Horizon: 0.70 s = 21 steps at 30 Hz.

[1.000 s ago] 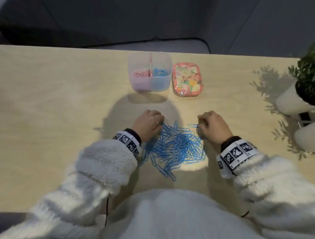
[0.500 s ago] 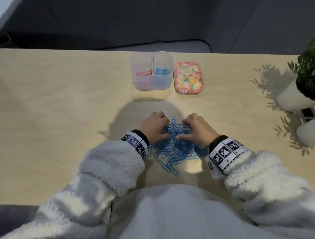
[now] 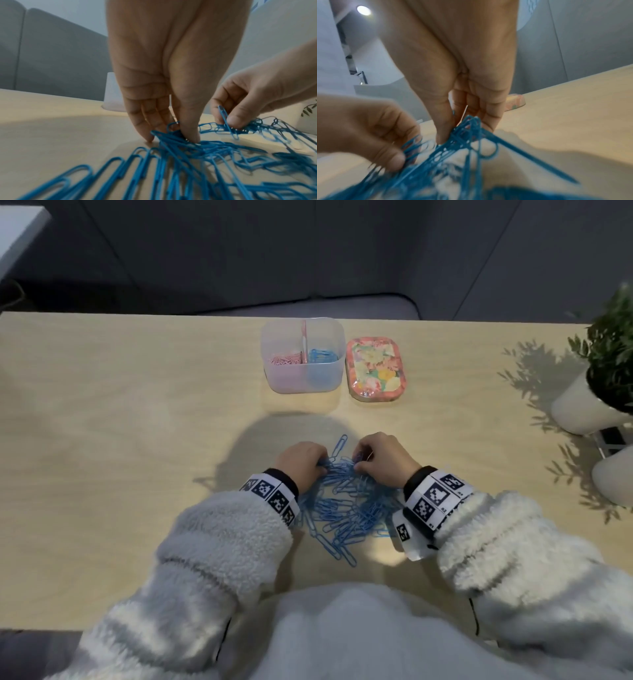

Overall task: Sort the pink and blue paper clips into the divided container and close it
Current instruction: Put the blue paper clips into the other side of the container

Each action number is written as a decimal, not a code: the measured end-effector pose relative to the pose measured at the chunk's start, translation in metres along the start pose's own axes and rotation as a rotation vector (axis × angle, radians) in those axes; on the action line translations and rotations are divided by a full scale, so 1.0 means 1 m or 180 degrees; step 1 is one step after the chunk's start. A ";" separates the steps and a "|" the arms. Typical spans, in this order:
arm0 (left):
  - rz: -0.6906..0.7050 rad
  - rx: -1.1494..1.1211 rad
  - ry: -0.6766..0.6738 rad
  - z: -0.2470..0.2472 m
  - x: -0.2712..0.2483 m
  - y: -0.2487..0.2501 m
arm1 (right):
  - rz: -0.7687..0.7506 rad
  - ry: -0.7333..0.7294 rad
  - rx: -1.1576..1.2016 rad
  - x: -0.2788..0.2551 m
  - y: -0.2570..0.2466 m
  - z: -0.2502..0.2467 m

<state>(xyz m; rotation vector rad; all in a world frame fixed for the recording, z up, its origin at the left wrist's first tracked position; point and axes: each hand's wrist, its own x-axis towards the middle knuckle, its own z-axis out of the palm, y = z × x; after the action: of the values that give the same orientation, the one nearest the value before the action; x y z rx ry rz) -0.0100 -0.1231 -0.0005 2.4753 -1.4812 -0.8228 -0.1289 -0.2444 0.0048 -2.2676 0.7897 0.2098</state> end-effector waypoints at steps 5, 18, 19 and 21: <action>-0.0066 -0.0448 0.0226 -0.008 -0.006 -0.011 | 0.0062 -0.0204 0.0511 0.021 -0.011 -0.037; -0.0273 -0.0829 0.0426 -0.040 0.001 -0.023 | 0.0143 0.0556 0.1223 0.131 -0.082 -0.126; -0.0284 -0.0863 0.0449 -0.044 0.003 -0.023 | 0.0188 0.0649 0.1231 0.139 -0.085 -0.126; -0.0269 -0.0921 0.0555 -0.053 0.008 -0.021 | 0.0283 0.0815 0.1169 0.152 -0.087 -0.122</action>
<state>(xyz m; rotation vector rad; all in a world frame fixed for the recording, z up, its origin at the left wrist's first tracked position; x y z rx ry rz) 0.0369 -0.1274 0.0330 2.3373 -1.1205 -0.7521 0.0350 -0.3514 0.0892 -1.9335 0.9747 -0.1774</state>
